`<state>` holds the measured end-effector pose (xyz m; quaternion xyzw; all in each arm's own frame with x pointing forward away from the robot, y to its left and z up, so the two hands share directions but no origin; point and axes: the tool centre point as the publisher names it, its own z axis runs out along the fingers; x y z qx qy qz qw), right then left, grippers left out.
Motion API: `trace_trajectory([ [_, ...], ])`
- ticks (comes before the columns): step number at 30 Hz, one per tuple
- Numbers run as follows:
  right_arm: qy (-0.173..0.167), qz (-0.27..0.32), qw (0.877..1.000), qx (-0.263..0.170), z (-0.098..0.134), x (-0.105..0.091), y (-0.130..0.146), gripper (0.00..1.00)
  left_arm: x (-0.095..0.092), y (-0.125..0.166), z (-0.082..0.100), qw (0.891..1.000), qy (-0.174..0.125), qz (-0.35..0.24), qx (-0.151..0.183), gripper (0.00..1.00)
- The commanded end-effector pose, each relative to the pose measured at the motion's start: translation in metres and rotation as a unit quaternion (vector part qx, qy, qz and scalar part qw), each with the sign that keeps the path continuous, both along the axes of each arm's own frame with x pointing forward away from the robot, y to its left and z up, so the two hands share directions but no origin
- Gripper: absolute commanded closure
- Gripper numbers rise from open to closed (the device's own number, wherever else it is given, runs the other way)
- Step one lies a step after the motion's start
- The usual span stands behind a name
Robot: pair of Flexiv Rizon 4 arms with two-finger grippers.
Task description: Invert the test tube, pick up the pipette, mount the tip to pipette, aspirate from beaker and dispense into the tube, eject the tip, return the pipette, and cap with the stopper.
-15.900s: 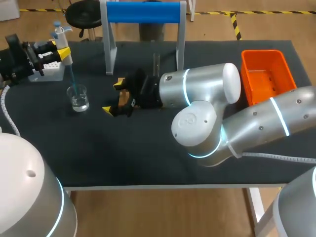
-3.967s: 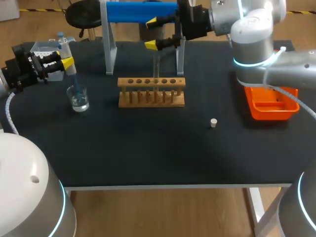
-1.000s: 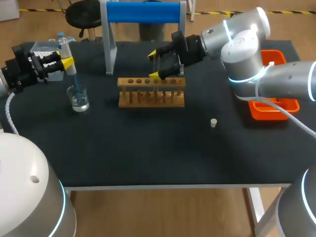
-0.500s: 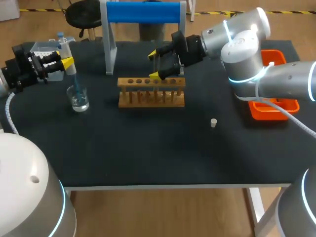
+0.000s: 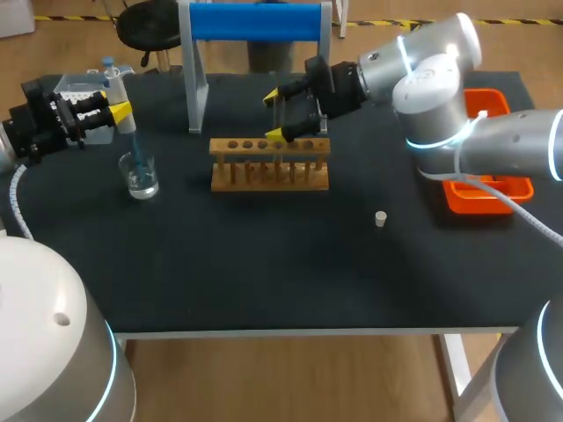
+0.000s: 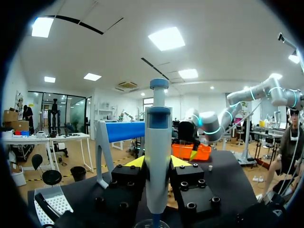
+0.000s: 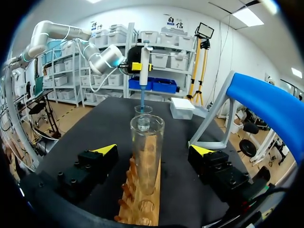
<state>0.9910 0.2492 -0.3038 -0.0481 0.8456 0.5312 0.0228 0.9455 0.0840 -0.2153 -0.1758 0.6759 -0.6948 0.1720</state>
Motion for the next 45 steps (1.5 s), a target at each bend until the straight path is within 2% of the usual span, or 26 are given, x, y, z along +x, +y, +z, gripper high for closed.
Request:
trace_trajectory([
  [1,-0.009,-0.004,1.0,-0.007,-0.0008,-0.0038,0.0015,0.0,0.0002,0.0012,0.0001,1.0,0.0,-0.002,-0.001,1.0],
  [4,-0.019,-0.01,1.0,-0.012,-0.0008,-0.0048,0.0019,0.0,0.0002,0.0012,0.0001,1.0,0.0,-0.002,-0.001,1.0],
  [12,-0.018,-0.01,1.0,-0.011,-0.0009,-0.0039,0.0043,0.0,0.0002,0.0012,0.0001,1.0,0.0,-0.002,-0.001,1.0],
  [23,-0.005,-0.014,1.0,-0.017,-0.0005,-0.0014,0.0058,0.0,0.0002,0.0012,0.0001,1.0,0.0,-0.002,-0.001,1.0],
  [45,-0.001,-0.014,1.0,-0.024,-0.0002,-0.0061,0.007,0.0,0.0002,0.0012,0.0001,1.0,0.0,-0.002,-0.001,1.0],
])
